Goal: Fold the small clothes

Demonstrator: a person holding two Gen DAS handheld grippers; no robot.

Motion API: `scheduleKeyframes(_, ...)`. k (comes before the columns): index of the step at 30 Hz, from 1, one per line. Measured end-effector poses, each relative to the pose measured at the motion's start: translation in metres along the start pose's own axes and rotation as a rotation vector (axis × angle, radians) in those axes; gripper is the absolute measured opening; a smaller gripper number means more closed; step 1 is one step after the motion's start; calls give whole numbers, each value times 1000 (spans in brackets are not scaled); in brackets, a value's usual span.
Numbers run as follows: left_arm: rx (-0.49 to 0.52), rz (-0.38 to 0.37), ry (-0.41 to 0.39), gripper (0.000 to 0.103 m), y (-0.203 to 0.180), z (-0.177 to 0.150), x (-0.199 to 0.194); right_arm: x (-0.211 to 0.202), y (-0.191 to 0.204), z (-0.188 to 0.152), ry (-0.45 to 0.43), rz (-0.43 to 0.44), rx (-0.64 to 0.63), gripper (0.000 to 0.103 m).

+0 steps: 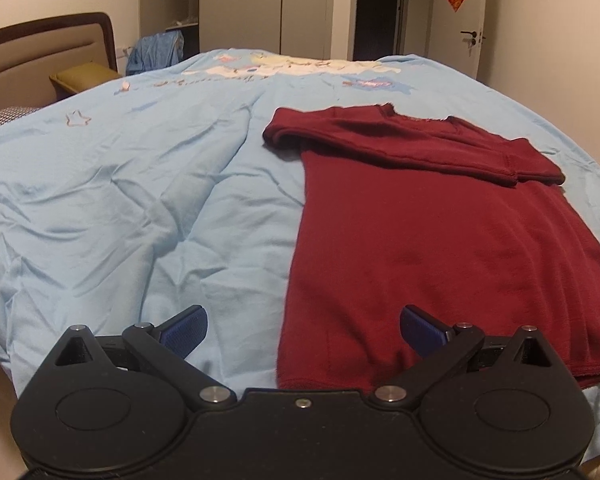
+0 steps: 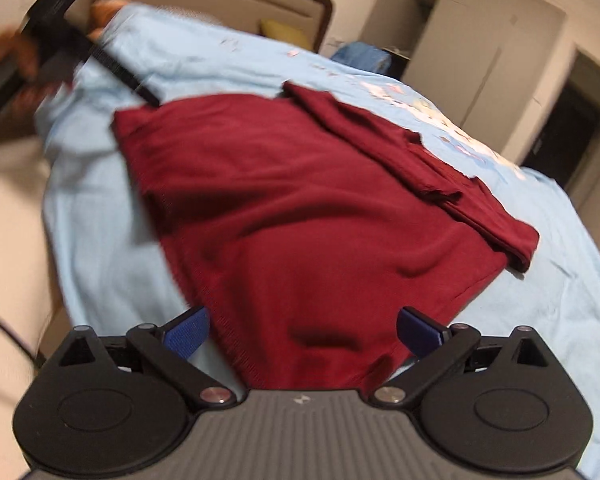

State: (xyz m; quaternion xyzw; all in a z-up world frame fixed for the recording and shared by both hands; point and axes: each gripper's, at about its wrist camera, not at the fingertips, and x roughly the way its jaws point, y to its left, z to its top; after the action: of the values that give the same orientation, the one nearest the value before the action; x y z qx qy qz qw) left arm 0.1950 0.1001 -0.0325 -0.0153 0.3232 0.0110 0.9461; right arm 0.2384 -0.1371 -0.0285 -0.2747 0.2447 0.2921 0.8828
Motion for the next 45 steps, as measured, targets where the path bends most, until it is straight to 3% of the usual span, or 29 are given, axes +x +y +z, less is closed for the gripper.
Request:
scheduleKeyframes(5,27,-34,-30,102,-13,0,-9,9,28,-12,78,-116,-127,102)
scheduleKeyframes(8,48,-52,-44,102,-20,-3,-14,5,40,-16,43,-184,-168,101)
scheduleKeyframes(11,74,-75,-58,102,-26,-8,-20,-4,49,-17,-12,-234,-208,90)
scheduleKeyframes(14,76,-121,-71,102,-29,-13,-26,-9,52,-19,-48,-234,-204,71)
scheduleKeyframes(19,53,-234,-87,102,-34,-23,-35,-12,64,-21,-60,-210,-224,23)
scheduleKeyframes(28,289,-277,-184,102,-72,-42,-54,-44,44,10,-195,-218,-77,14)
scheduleKeyframes(36,444,-133,-293,102,-111,-59,-43,-67,20,36,-273,-218,29,13)
scheduleKeyframes(37,457,-110,-292,100,-114,-60,-39,-70,20,37,-279,-223,28,13)
scheduleKeyframes(39,469,-83,-268,86,-114,-59,-32,-74,18,38,-286,-233,24,12)
scheduleKeyframes(45,372,0,-219,65,-83,-50,-21,-88,14,38,-306,-267,43,11)
